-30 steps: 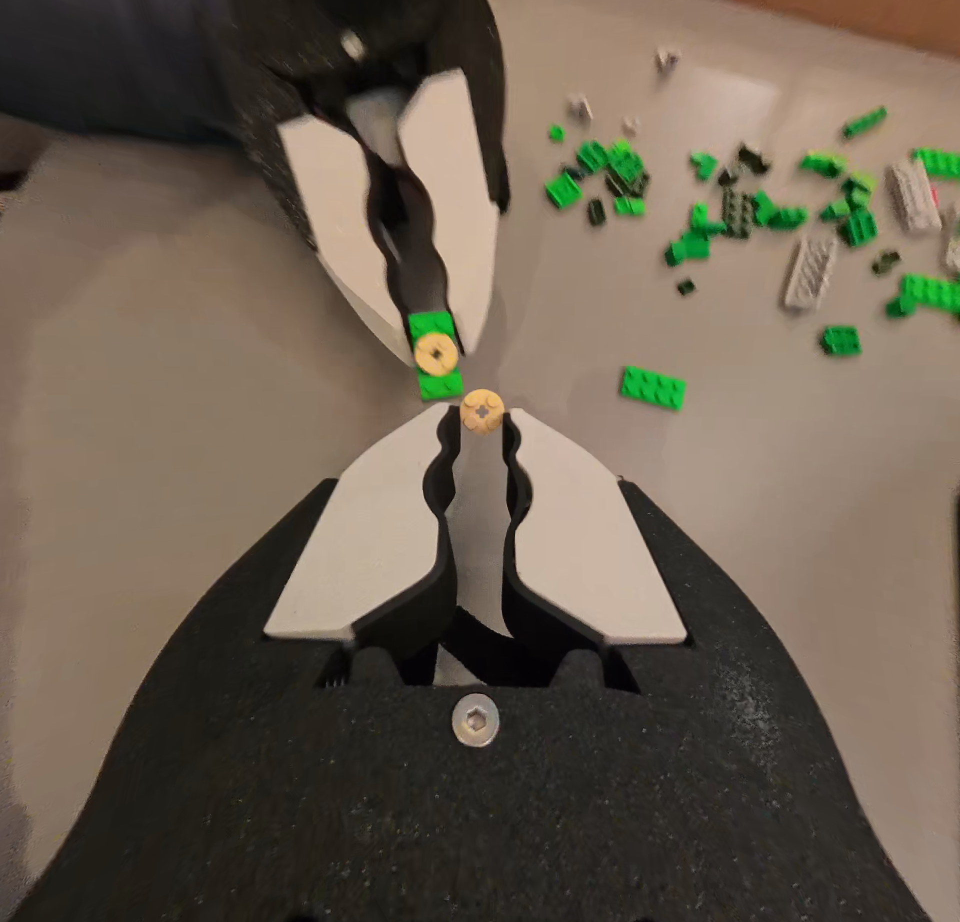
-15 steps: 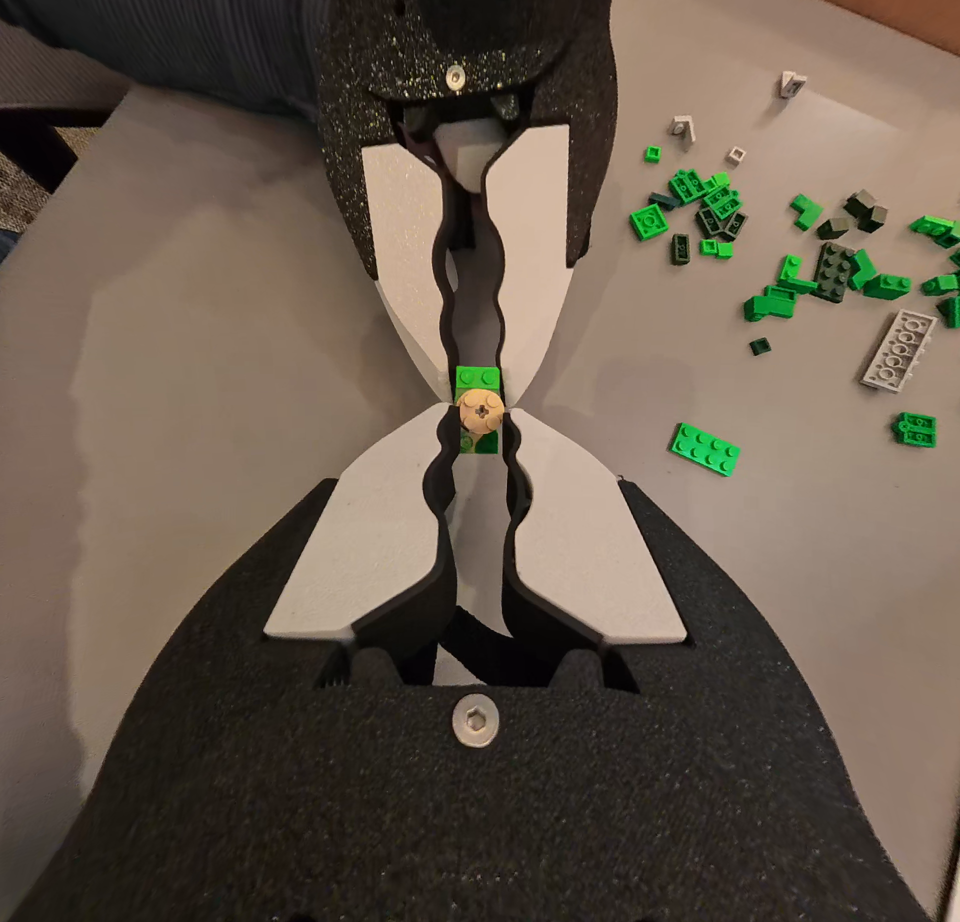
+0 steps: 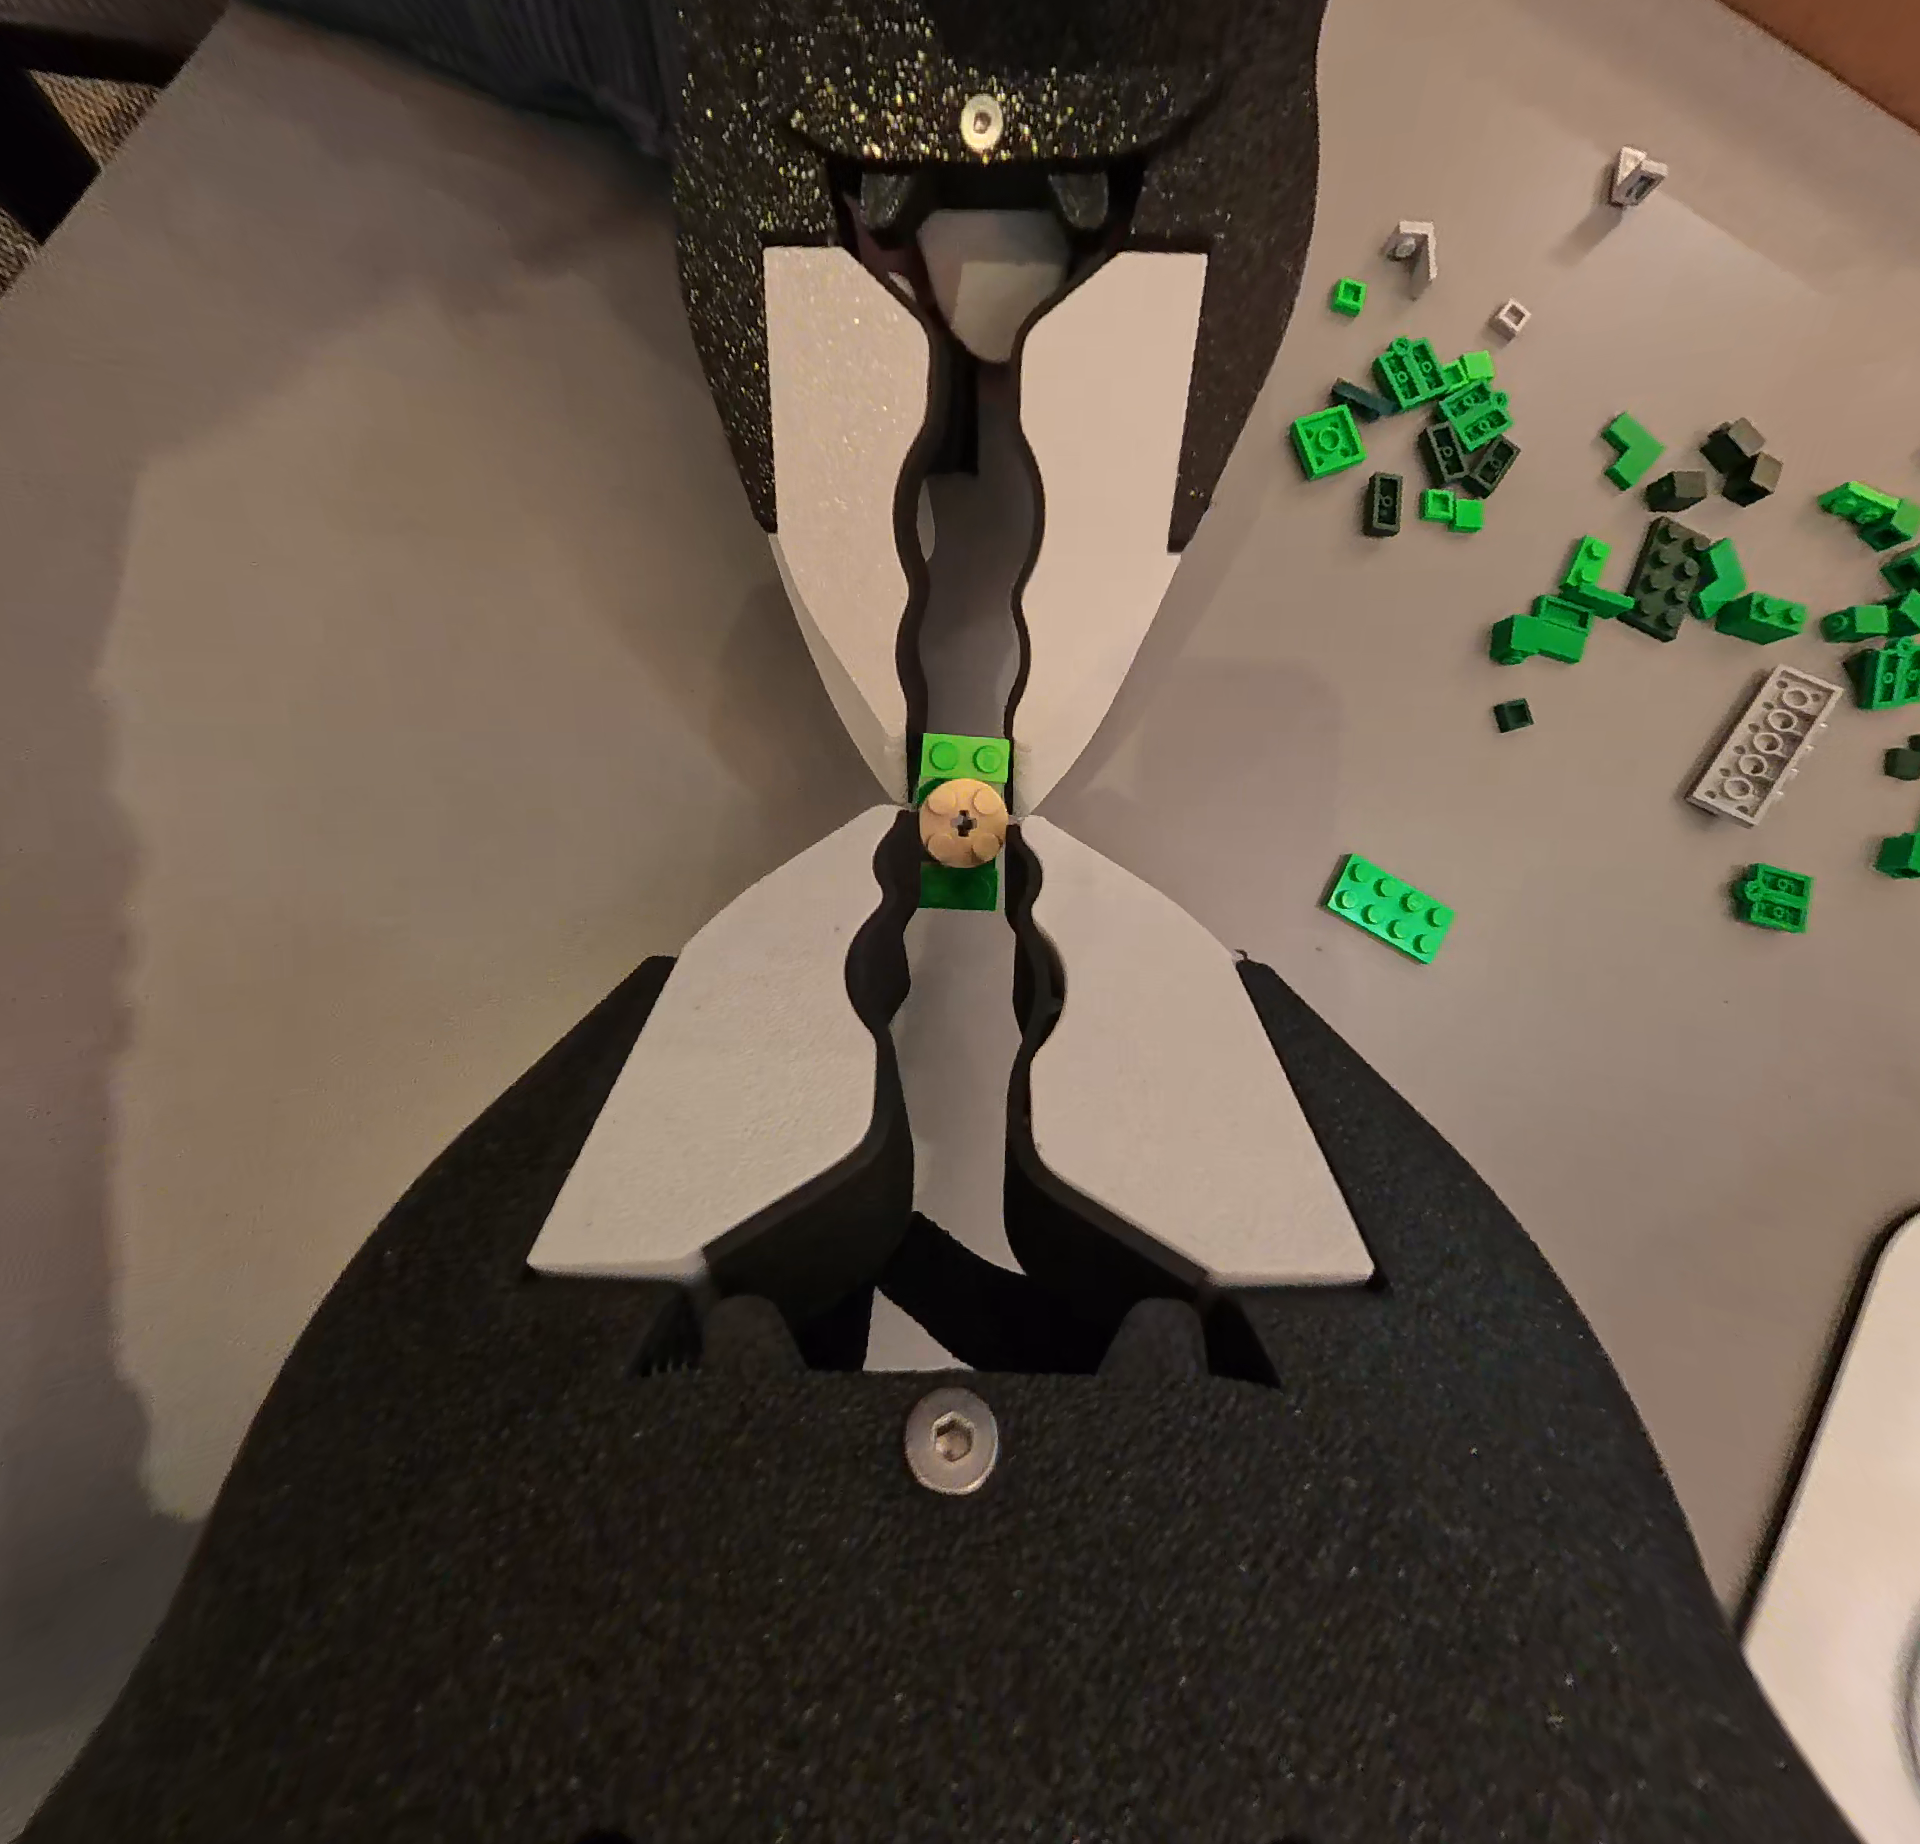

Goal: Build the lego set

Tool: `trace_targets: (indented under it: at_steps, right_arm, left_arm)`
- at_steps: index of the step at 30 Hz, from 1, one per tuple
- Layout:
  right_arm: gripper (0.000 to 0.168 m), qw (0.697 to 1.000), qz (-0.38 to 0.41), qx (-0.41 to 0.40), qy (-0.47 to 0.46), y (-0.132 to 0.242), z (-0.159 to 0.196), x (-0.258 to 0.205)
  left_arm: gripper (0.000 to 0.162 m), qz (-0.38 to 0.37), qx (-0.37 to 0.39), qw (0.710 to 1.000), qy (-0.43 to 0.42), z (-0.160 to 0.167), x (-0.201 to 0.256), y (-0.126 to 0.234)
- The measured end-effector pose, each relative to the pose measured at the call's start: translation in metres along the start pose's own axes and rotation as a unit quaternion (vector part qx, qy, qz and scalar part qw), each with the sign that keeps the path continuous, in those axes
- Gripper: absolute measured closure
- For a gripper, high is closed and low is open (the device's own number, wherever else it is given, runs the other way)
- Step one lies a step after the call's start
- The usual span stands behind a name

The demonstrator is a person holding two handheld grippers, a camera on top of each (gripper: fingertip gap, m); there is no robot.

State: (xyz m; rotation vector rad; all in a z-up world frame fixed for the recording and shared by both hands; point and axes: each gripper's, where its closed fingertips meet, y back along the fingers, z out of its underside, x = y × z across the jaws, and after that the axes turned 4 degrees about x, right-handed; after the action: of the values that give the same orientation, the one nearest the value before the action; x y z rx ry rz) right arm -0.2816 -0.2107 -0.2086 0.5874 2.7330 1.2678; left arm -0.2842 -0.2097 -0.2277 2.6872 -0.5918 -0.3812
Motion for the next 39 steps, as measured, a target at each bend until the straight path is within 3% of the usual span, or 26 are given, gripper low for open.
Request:
trace_targets:
  at_steps: [11,17,21,25,28,33,39]
  right_arm:
    - [0.152,1.0,0.009,-0.005,0.012,0.001,-0.001,0.0]
    - [0.146,0.999,0.047,0.016,0.015,0.005,-0.002,0.006]
    - [0.137,0.992,0.112,0.056,0.036,0.011,-0.012,0.012]
    - [0.124,0.961,0.235,0.052,0.137,0.012,-0.021,0.018]
    - [0.125,0.932,0.293,0.005,0.214,0.007,-0.02,0.019]
    - [0.137,0.9,0.345,-0.017,0.265,0.005,-0.022,0.026]
    - [0.137,0.883,0.365,-0.028,0.294,0.007,-0.025,0.028]
  left_arm:
    - [0.144,0.003,0.002,1.0,0.002,0.0,0.001,0.0]
    - [0.144,-0.005,0.005,1.0,0.013,0.0,-0.003,0.002]
    - [0.144,-0.02,0.012,0.999,0.042,-0.001,-0.01,0.004]
    - [0.145,-0.027,0.046,0.994,0.093,-0.007,-0.019,0.01]
    - [0.145,-0.026,0.075,0.989,0.125,-0.013,-0.024,0.016]
    - [0.145,-0.019,0.094,0.985,0.142,-0.017,-0.025,0.019]
    - [0.145,-0.018,0.098,0.983,0.151,-0.017,-0.026,0.021]
